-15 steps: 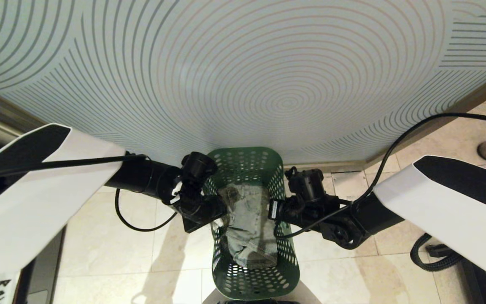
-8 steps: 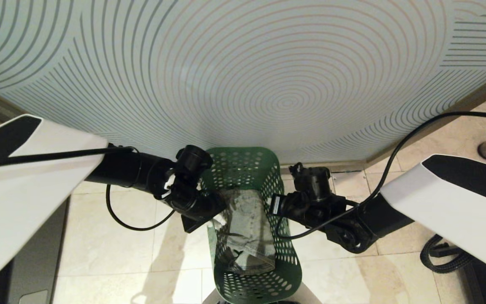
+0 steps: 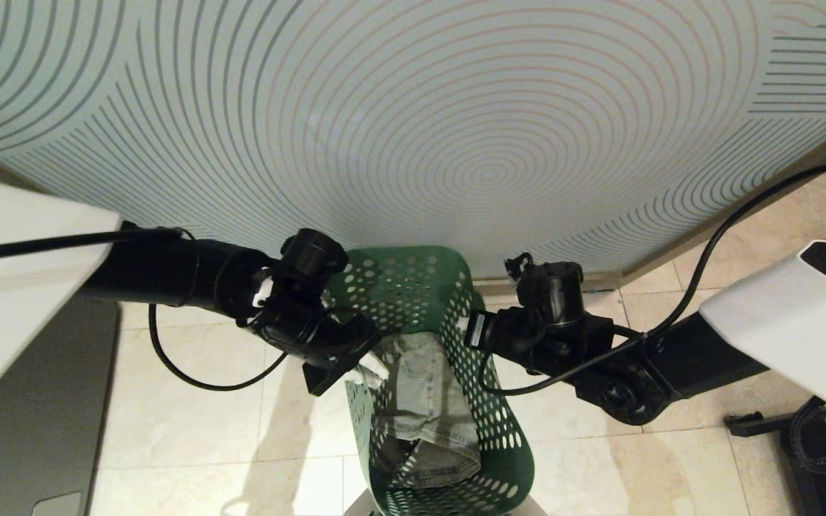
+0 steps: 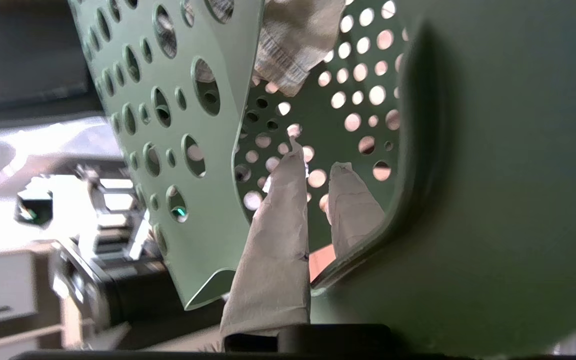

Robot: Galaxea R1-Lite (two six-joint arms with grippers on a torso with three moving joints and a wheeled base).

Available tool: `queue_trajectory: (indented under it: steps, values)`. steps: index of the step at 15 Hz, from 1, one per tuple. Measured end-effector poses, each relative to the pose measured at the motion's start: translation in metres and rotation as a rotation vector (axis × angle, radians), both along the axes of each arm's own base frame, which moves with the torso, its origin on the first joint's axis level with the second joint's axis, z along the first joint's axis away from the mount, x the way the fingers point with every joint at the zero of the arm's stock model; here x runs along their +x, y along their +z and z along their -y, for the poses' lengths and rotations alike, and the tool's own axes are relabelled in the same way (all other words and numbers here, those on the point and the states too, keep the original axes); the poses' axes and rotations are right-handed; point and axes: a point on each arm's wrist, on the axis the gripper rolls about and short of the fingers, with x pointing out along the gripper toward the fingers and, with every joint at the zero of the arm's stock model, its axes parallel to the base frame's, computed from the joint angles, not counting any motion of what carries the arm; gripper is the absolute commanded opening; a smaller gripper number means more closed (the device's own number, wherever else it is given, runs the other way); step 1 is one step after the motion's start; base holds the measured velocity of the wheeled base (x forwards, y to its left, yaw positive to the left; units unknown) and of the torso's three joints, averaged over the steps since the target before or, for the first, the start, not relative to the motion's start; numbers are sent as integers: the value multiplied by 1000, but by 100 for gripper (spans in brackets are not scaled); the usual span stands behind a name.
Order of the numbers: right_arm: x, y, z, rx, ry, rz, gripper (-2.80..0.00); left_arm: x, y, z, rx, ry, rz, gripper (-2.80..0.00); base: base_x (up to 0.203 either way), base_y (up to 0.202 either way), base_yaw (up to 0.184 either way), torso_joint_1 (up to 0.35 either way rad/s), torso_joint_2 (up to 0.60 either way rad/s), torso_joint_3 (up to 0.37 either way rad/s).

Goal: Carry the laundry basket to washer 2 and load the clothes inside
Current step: Pick up the clothes basket and put it beside the washing machine

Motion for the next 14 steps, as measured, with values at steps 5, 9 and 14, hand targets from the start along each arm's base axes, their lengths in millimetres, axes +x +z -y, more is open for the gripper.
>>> queue_trajectory:
  steps: [5,9,14]
  values:
    - [-18,27,3,25,19,33,-280,-16,15,-6,-71,-28,-26,-280,0,0,0,0,0,0]
    - [-32,42,6,39,35,53,-280,-27,24,-11,-125,-47,-54,-280,0,0,0,0,0,0]
    - [-42,53,11,49,39,68,-280,-32,27,-10,-167,-54,-84,-280,0,0,0,0,0,0]
